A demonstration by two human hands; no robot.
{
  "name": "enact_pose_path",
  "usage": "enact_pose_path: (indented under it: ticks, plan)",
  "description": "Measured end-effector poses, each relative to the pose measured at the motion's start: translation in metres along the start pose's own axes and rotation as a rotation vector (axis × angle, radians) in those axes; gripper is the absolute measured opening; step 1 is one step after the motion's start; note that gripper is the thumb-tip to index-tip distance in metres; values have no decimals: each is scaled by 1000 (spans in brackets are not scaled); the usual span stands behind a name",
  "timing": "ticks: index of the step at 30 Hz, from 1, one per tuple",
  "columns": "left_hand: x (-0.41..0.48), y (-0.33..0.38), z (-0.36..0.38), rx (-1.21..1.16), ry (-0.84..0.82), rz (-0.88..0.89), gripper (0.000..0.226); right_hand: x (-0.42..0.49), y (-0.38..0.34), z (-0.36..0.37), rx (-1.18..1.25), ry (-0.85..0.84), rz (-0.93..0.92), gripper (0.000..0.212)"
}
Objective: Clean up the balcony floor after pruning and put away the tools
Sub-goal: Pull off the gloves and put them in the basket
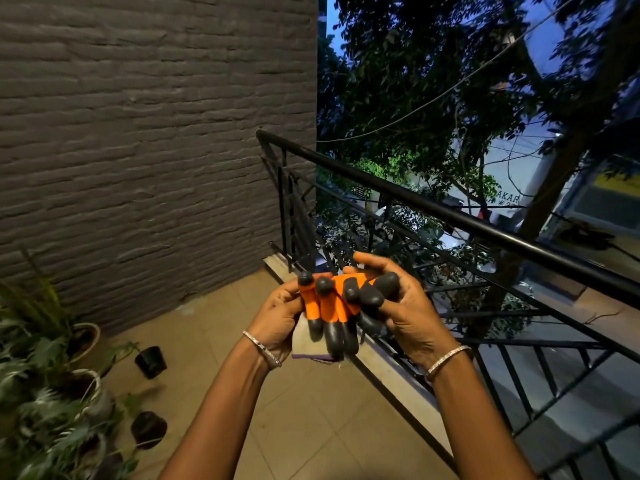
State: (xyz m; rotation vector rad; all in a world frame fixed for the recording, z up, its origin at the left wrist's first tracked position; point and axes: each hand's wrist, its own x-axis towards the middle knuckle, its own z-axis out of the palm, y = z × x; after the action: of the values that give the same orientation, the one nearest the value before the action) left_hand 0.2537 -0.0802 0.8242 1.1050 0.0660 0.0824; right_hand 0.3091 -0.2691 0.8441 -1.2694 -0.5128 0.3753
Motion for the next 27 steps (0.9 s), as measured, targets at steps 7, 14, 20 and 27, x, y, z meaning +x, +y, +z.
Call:
enact_pose_path:
  ticks: [7,14,20,27]
  plan:
    - [2,10,6,39,94,26,27,-1,-14,5,-176,26,-146,21]
    - [1,18,13,179,189,18,16,3,-16,18,-274,87,-276,23]
    - [-8,30,8,-106,214,-334,34,2,-12,11,-424,-67,-232,27]
    - [-20,43,8,-213,-66,-396,78,5,-7,12,-646,-100,-224,33]
